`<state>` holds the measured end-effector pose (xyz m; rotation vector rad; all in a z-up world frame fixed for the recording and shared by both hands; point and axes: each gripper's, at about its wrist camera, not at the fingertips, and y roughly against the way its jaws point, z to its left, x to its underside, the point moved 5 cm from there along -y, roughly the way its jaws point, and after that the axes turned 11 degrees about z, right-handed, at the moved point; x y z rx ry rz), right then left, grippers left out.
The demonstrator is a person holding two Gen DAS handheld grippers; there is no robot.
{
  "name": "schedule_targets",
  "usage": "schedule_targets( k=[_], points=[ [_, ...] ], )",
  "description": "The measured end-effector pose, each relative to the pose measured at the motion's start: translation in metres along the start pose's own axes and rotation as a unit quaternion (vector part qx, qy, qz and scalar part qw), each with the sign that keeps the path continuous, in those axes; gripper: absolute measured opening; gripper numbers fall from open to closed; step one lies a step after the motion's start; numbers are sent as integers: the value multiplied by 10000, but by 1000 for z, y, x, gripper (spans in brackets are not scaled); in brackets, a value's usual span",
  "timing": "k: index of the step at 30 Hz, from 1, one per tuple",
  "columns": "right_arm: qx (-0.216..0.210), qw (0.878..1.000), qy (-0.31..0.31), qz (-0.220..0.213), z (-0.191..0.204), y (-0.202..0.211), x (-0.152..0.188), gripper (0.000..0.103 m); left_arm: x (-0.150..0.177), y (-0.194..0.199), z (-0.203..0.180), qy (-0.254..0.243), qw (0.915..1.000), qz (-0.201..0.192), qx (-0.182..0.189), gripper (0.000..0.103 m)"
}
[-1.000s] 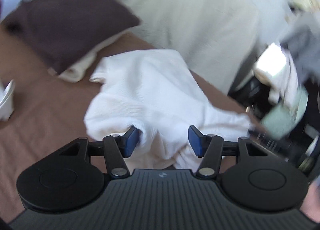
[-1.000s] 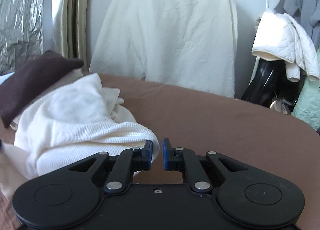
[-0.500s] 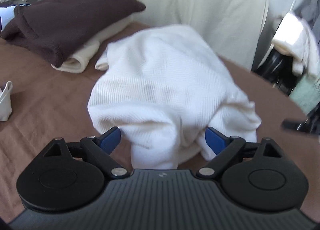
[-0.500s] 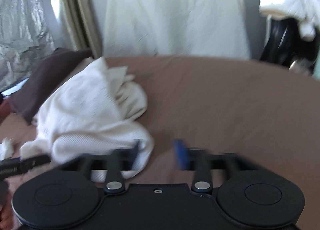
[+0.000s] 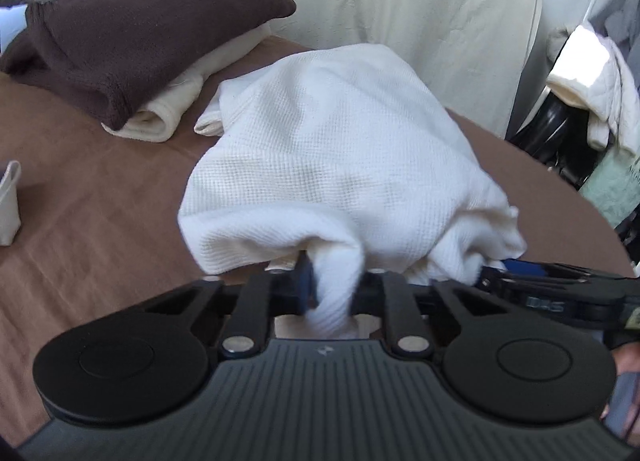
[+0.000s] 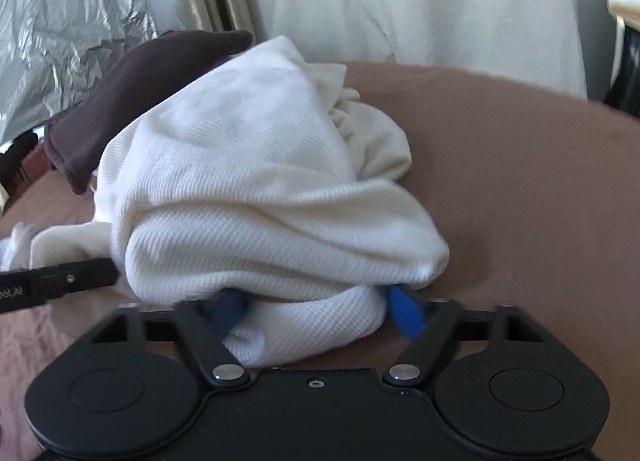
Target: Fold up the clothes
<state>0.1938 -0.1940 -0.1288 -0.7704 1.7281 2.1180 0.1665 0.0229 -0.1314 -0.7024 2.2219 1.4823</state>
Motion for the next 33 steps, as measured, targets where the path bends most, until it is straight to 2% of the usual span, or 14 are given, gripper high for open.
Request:
schedule_targets(
  k=[1, 2, 4, 7, 11, 16, 20, 24, 28, 31, 33],
  points=[
    [175, 9998, 23, -38, -2, 2, -4, 26, -1, 0, 1, 91, 9999, -4, 53, 11],
    [352, 9993, 44, -76, -4, 5, -7, 17, -3, 1, 1, 168, 9998, -28, 104, 11],
    [591, 9980, 1, -236, -9, 14, -13, 15, -7, 5, 0, 228, 9994, -188, 167, 10],
    [919, 9941, 23, -580, -15, 33, -18, 13, -11, 16, -3, 98, 9985, -521, -99, 10],
    [1367, 9861, 83, -944, -24, 59, -26, 12, -13, 29, 1, 103, 9969, -703, -347, 10],
    [1540, 9812, 43, -1159, -28, 82, -34, 12, -15, 33, 11, 238, 9943, -692, -770, 9],
    [1678, 9768, 12, -1330, -31, 100, -40, 11, -15, 36, 10, 169, 9927, -768, -919, 9],
    [1391, 9814, -50, -1319, -37, 111, -33, 11, -15, 53, -3, -188, 9857, -1144, -1225, 9],
    [1516, 9789, -137, -1365, -49, 116, -22, 11, -16, 72, -18, -564, 9751, -1526, -1507, 8],
    [1675, 9742, -288, -1486, -59, 125, -21, 10, -15, 97, -37, -978, 9659, -1883, -1481, 8],
    [1788, 9692, -368, -1651, -67, 137, -26, 10, -15, 107, -44, -940, 9704, -1857, -1222, 8]
  ],
)
